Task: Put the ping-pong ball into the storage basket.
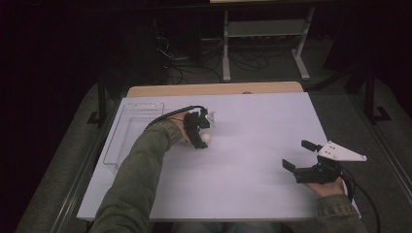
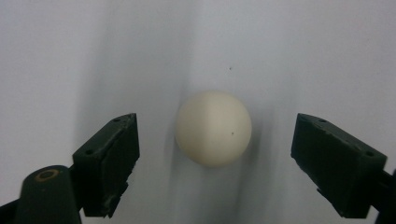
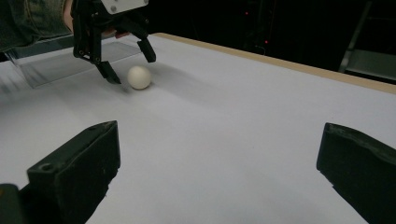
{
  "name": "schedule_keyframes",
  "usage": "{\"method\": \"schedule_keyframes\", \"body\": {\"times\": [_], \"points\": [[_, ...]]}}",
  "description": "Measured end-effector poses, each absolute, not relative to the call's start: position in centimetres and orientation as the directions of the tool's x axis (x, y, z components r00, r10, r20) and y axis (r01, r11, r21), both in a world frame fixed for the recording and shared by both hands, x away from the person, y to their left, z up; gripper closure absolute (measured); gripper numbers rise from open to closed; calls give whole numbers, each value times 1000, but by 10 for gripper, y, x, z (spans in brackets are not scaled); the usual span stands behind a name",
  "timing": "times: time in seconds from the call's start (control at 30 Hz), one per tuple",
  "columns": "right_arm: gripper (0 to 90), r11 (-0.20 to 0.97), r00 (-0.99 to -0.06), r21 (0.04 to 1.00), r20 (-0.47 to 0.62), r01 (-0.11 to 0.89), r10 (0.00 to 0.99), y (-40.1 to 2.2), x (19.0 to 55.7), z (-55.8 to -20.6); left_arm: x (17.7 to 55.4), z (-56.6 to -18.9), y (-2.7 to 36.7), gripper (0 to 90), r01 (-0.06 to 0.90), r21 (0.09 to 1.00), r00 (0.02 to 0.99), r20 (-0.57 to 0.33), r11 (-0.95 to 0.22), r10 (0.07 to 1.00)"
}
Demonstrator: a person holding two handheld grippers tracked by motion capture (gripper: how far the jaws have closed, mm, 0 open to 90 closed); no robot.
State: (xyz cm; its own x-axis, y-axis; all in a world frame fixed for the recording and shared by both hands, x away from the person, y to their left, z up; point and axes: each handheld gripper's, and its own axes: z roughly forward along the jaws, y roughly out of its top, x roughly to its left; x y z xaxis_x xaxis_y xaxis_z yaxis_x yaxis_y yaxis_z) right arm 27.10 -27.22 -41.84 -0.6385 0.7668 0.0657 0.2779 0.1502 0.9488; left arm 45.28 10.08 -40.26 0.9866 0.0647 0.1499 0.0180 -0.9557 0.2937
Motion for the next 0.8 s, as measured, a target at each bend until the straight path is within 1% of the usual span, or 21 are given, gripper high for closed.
{"method": "schedule_keyframes", "body": {"times": [0.2,0.33,0.43,0.53,0.8], "points": [[0,150,-639,949,66,278,766,-272,271,-418,455,-405,102,249,17,292,988,143,-956,61],[0,151,-640,949,66,278,766,-272,271,-418,456,-405,103,291,12,285,990,134,-958,52],[0,152,-640,949,65,278,765,-272,271,-418,456,-407,103,323,0,280,989,142,-960,41],[0,152,-640,948,65,278,765,-272,271,-419,457,-409,102,373,-4,283,988,146,-959,39],[0,153,-643,947,67,281,763,-272,271,-419,459,-410,101,449,4,293,991,130,-956,44]]}}
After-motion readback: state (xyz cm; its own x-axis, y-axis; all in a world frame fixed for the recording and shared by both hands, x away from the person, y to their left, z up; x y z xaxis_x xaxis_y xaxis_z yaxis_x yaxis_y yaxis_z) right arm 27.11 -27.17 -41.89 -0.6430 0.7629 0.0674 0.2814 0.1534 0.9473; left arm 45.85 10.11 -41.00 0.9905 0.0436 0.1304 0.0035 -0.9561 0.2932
